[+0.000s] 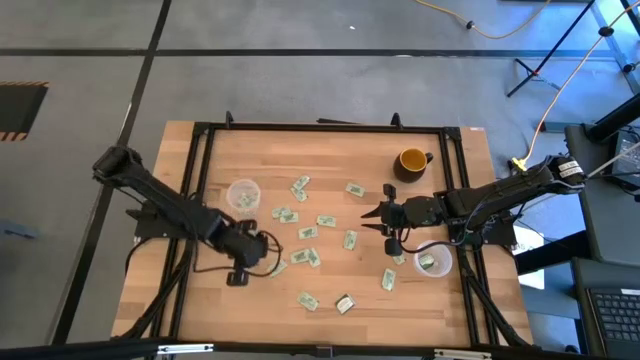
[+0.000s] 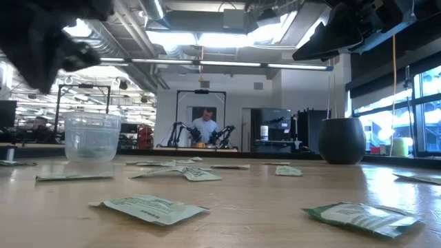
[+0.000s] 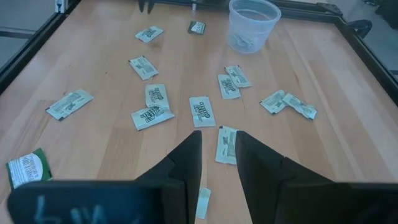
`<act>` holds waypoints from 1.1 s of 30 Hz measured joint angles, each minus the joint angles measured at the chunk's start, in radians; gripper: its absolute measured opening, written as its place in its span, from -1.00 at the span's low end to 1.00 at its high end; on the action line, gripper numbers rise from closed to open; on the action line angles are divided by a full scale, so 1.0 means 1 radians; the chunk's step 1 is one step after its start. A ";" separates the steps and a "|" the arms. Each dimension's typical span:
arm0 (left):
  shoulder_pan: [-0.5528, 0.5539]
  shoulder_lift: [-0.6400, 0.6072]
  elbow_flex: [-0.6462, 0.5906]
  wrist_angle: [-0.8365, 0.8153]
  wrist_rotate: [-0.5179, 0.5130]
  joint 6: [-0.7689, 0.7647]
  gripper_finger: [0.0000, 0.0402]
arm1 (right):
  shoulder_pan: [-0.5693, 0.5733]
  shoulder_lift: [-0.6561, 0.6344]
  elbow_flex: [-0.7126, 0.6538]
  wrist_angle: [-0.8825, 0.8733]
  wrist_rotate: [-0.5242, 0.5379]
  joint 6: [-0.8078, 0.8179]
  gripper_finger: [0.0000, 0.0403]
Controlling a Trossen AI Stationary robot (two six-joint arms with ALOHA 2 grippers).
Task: Pick and place Stevia / Truvia into bins
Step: Put the white stevia packet into the left transparent container
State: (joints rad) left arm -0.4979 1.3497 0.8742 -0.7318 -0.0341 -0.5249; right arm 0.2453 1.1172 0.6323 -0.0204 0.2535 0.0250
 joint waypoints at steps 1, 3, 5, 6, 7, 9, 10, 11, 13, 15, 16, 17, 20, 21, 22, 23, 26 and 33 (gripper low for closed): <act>-0.012 0.020 0.000 -0.001 0.000 -0.024 -0.77 | 0.000 0.000 0.000 0.000 0.000 0.000 -0.50; -0.028 0.054 0.000 -0.004 0.009 -0.079 -0.77 | 0.000 0.000 0.000 0.000 0.000 0.000 -0.50; -0.042 0.079 0.000 -0.008 0.017 -0.124 -0.77 | 0.000 0.000 0.000 0.001 0.000 0.000 -0.50; -0.049 0.091 0.000 -0.008 0.018 -0.135 -0.77 | 0.000 0.000 0.000 0.001 0.000 0.000 -0.50; -0.056 0.101 0.000 -0.008 0.018 -0.142 -0.77 | 0.000 0.000 0.000 0.000 0.000 0.000 -0.50; -0.068 0.118 0.000 -0.010 0.023 -0.152 -0.77 | 0.000 0.000 0.000 0.001 0.000 0.001 -0.50; -0.072 0.125 0.000 -0.013 0.028 -0.158 -0.77 | 0.000 0.000 0.000 0.001 0.000 0.004 -0.50; -0.077 0.133 0.000 -0.022 0.034 -0.168 -0.77 | 0.000 0.000 0.000 0.001 0.000 0.012 -0.50; -0.085 0.143 0.000 -0.056 0.051 -0.200 -0.77 | 0.000 0.000 0.000 0.001 0.000 0.023 -0.50; -0.091 0.151 0.000 -0.085 0.062 -0.226 -0.77 | 0.000 0.000 0.000 0.001 0.000 0.023 -0.50; -0.096 0.153 0.000 -0.098 0.062 -0.231 -0.77 | 0.000 0.000 0.000 0.001 0.000 0.023 -0.50; -0.098 0.154 0.000 -0.102 0.062 -0.232 -0.77 | 0.000 0.000 0.000 0.001 0.000 0.023 -0.50; -0.099 0.154 0.000 -0.098 0.062 -0.245 -0.75 | 0.000 0.000 0.000 0.001 0.000 0.023 -0.50; -0.099 0.154 0.000 -0.098 0.059 -0.249 -0.72 | 0.000 0.000 0.000 0.001 0.000 0.023 -0.50; -0.099 0.154 0.000 -0.098 0.055 -0.249 -0.68 | 0.000 0.000 0.000 0.001 0.000 0.023 -0.50; -0.099 0.154 0.000 -0.099 0.050 -0.249 -0.63 | 0.000 0.000 0.000 0.001 0.000 0.023 -0.50; -0.099 0.154 0.000 -0.101 0.035 -0.263 -0.47 | 0.000 0.000 0.000 0.001 0.000 0.022 -0.50; -0.122 0.154 0.000 -0.102 0.005 -0.250 -0.20 | 0.000 0.000 0.000 0.001 0.000 0.021 -0.50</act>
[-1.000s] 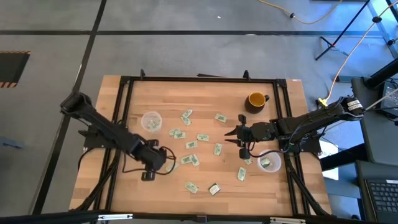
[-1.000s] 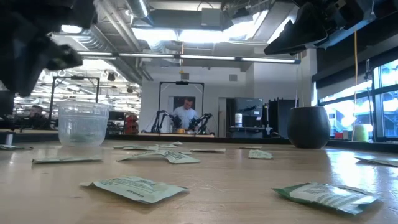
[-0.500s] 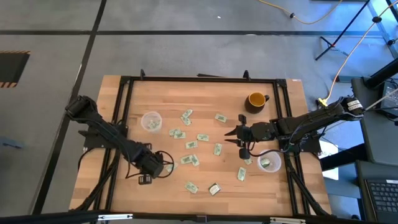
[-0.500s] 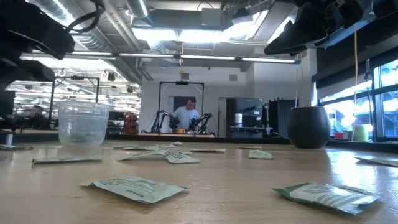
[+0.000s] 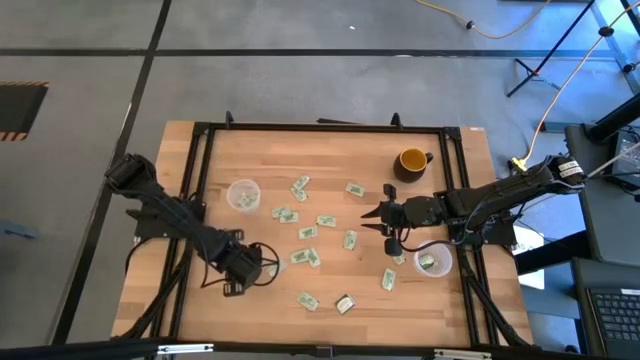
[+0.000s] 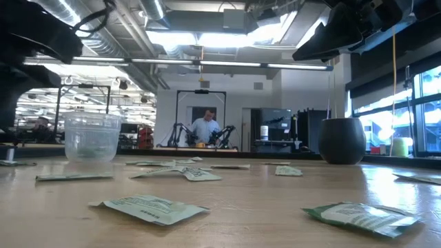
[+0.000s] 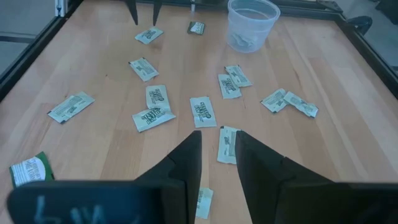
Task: Pick and place Stevia / Truvia into bins
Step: Put the white stevia packet into the left transparent container
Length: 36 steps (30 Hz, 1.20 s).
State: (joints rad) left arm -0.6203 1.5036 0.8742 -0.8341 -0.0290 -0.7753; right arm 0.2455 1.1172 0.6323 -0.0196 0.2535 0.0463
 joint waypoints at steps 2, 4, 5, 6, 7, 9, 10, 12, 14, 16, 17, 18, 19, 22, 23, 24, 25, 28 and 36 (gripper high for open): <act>-0.011 0.000 0.000 0.000 -0.016 -0.002 -0.19 | 0.000 0.000 0.000 0.000 0.000 0.000 -0.50; -0.021 0.000 0.000 0.000 -0.028 -0.013 -0.20 | 0.000 0.000 0.000 0.000 0.000 -0.001 -0.50; -0.026 0.000 0.000 0.000 -0.035 -0.015 -0.22 | 0.000 0.000 0.000 0.000 0.000 -0.002 -0.50; -0.031 0.000 0.000 0.000 -0.041 -0.021 -0.23 | 0.000 0.000 0.000 0.000 0.000 -0.002 -0.50; -0.036 0.001 0.000 0.001 -0.050 -0.027 -0.26 | 0.000 0.000 0.000 0.000 0.000 -0.002 -0.50; -0.040 0.009 0.000 0.007 -0.062 -0.033 -0.29 | 0.000 0.000 0.000 0.000 0.000 -0.002 -0.50; -0.042 0.015 0.000 0.012 -0.064 -0.033 -0.31 | 0.000 0.000 0.000 0.000 0.000 -0.002 -0.50; -0.041 0.033 0.000 0.031 -0.062 -0.033 -0.33 | 0.000 0.000 0.000 0.000 0.000 -0.002 -0.50; -0.041 0.057 0.000 0.037 -0.058 -0.033 -0.34 | 0.000 0.000 0.000 0.000 0.000 -0.002 -0.50; -0.041 0.082 0.000 0.048 -0.056 -0.027 -0.34 | 0.000 0.000 0.000 0.000 0.000 -0.002 -0.50; -0.041 0.097 0.000 0.052 -0.050 -0.022 -0.34 | 0.000 0.000 0.000 0.000 0.000 -0.002 -0.50; -0.041 0.109 0.000 0.051 -0.044 -0.017 -0.34 | 0.000 0.000 0.000 0.000 0.000 -0.002 -0.50; -0.041 0.122 0.000 0.051 -0.034 -0.014 -0.34 | 0.000 0.000 0.000 0.000 0.000 -0.002 -0.50; -0.041 0.156 0.002 0.052 -0.010 0.008 -0.36 | 0.000 0.000 0.000 0.000 0.000 -0.002 -0.50; -0.041 0.164 0.004 0.052 -0.001 0.013 -0.37 | 0.000 0.000 0.000 0.000 0.000 -0.002 -0.50; -0.040 0.173 0.005 0.050 0.006 0.015 -0.38 | 0.000 0.000 0.000 0.000 0.000 -0.002 -0.50; -0.040 0.182 0.005 0.048 0.011 0.016 -0.40 | 0.000 0.000 0.000 0.000 0.000 -0.002 -0.50; -0.040 0.191 0.006 0.048 0.018 0.027 -0.47 | 0.000 0.000 0.000 0.000 0.000 -0.002 -0.50; -0.038 0.190 0.004 0.053 0.029 0.030 -0.66 | 0.000 0.000 0.000 0.000 0.000 -0.002 -0.50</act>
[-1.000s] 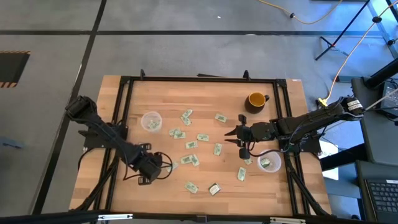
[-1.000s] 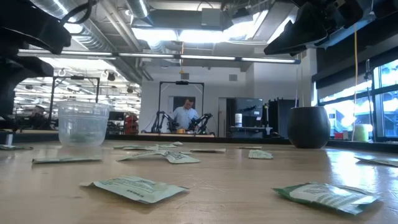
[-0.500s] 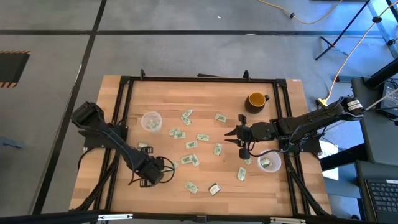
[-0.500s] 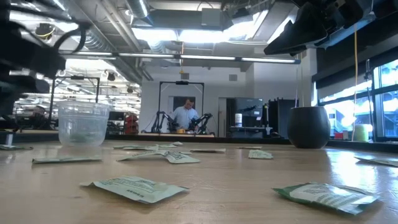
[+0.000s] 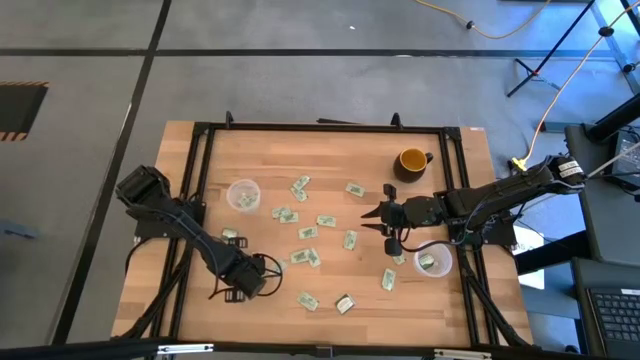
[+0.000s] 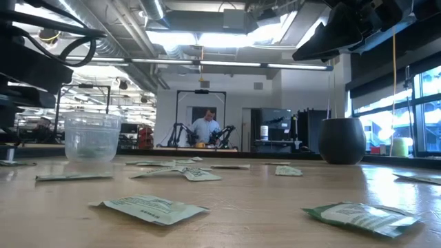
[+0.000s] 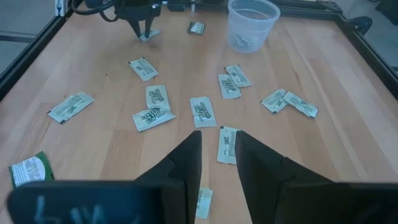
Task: Pick and place Stevia / Truvia into bins
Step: Put the white stevia packet into the left transparent container
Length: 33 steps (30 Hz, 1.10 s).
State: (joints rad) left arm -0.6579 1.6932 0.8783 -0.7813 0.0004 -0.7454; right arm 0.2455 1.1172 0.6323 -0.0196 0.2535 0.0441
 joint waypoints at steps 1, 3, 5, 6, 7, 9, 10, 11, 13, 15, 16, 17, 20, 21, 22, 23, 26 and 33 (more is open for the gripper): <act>0.000 0.000 0.000 -0.001 0.000 0.000 -0.68 | 0.000 0.000 0.000 0.000 0.000 0.000 -0.50; 0.000 -0.005 -0.002 -0.005 0.001 0.000 -0.72 | 0.000 0.000 0.000 0.000 0.000 0.000 -0.50; 0.000 -0.019 -0.003 -0.008 0.002 0.000 -0.75 | 0.000 0.000 0.000 0.000 0.000 0.000 -0.50; 0.000 -0.029 -0.004 -0.008 0.001 0.000 -0.77 | 0.000 0.000 0.000 0.000 0.000 0.000 -0.50; -0.001 -0.041 -0.008 -0.009 0.000 0.001 -0.79 | 0.000 0.000 0.000 0.000 0.000 0.000 -0.50; -0.001 -0.066 -0.012 -0.024 0.001 0.001 -0.83 | 0.000 0.000 0.000 0.000 0.000 0.000 -0.50; -0.002 -0.085 -0.010 -0.023 0.001 0.000 -0.84 | 0.000 0.000 0.000 0.000 0.000 0.000 -0.50; -0.002 -0.102 -0.008 -0.027 -0.001 0.000 -0.86 | 0.000 0.000 0.000 0.000 0.000 0.000 -0.50; -0.002 -0.127 -0.007 -0.046 -0.014 0.000 -0.89 | 0.000 0.000 0.000 0.000 0.000 0.000 -0.50; 0.000 -0.159 -0.008 -0.065 -0.035 0.000 -0.91 | 0.000 0.000 0.000 0.000 0.000 0.000 -0.50; 0.001 -0.177 -0.008 -0.067 -0.045 0.000 -0.92 | 0.000 0.000 0.000 0.000 0.000 0.000 -0.50; 0.005 -0.194 -0.007 -0.077 -0.053 0.000 -0.93 | 0.000 0.000 0.000 0.000 0.000 0.000 -0.50; 0.024 -0.252 -0.007 -0.132 -0.087 0.000 -0.94 | 0.000 0.000 0.000 0.000 0.000 0.000 -0.50; 0.034 -0.272 -0.006 -0.149 -0.107 0.000 -0.94 | 0.000 0.000 0.000 0.000 0.000 0.000 -0.50; 0.045 -0.292 -0.006 -0.172 -0.128 0.000 -0.93 | 0.000 0.000 0.000 0.000 0.000 0.000 -0.50; 0.056 -0.314 -0.006 -0.199 -0.151 0.000 -0.93 | 0.000 0.000 0.000 0.000 0.000 0.000 -0.50; 0.094 -0.379 -0.006 -0.265 -0.247 0.000 -0.93 | 0.000 0.000 0.000 0.000 0.000 0.000 -0.50; 0.218 -0.483 -0.005 -0.329 -0.535 0.005 -0.90 | 0.000 0.000 0.000 0.000 0.000 0.000 -0.50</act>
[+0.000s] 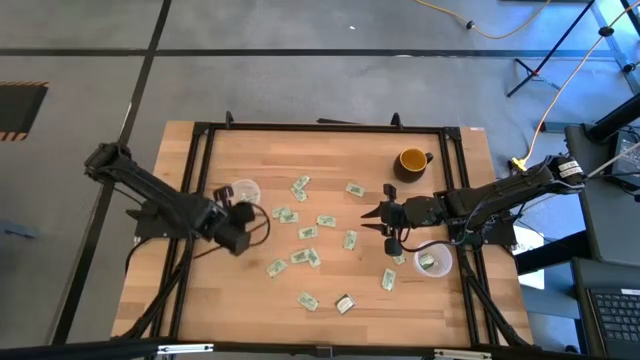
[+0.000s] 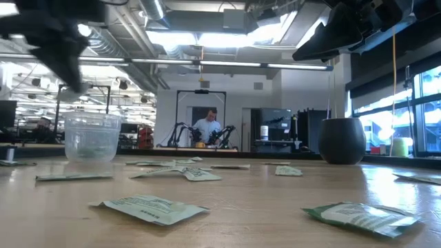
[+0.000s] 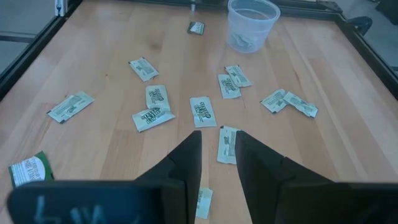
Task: Pick and place Stevia / Truvia into bins
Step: Put the white stevia packet into the left transparent container
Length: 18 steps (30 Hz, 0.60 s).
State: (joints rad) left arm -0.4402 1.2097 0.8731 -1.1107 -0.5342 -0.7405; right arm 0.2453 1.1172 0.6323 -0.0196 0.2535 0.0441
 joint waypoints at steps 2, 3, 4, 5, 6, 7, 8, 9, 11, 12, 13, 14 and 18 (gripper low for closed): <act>0.044 -0.004 0.000 0.000 -0.028 0.021 -0.88 | 0.000 0.000 0.000 0.000 0.000 -0.002 -0.50; 0.071 -0.003 0.000 0.000 -0.029 0.037 -0.88 | 0.000 0.000 0.000 0.000 0.000 -0.002 -0.50; 0.096 -0.001 0.000 0.000 -0.026 0.051 -0.87 | 0.000 0.000 0.000 0.000 0.000 -0.002 -0.50; 0.121 0.005 0.000 0.001 -0.022 0.066 -0.87 | 0.000 0.000 0.000 0.000 0.000 -0.002 -0.50; 0.146 0.012 0.000 0.001 -0.021 0.080 -0.87 | 0.000 0.000 0.000 0.000 0.000 -0.002 -0.50; 0.168 0.018 0.000 0.001 -0.020 0.091 -0.87 | 0.000 0.000 0.000 0.000 0.000 -0.003 -0.50; 0.190 0.023 0.000 0.001 -0.020 0.106 -0.87 | 0.000 0.000 0.000 0.000 0.000 -0.003 -0.50; 0.211 0.029 0.000 0.001 -0.020 0.120 -0.87 | 0.000 0.000 0.000 0.000 0.000 -0.003 -0.50; 0.249 0.042 0.000 0.001 -0.012 0.147 -0.88 | 0.000 0.000 0.000 0.000 0.000 -0.004 -0.50; 0.269 0.047 0.000 0.001 -0.004 0.161 -0.88 | 0.000 0.000 0.000 0.000 0.000 -0.004 -0.50; 0.286 0.052 0.000 0.003 0.009 0.174 -0.87 | 0.000 0.000 0.000 0.000 0.000 -0.003 -0.50; 0.302 0.056 0.000 0.002 0.029 0.188 -0.87 | 0.000 0.000 0.000 0.000 0.000 -0.003 -0.50; 0.348 0.077 0.000 0.003 0.092 0.250 -0.82 | 0.000 0.000 0.000 0.000 0.000 -0.004 -0.50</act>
State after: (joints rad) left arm -0.0922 1.2872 0.8734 -1.1072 -0.4427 -0.4903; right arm 0.2454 1.1172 0.6323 -0.0197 0.2535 0.0404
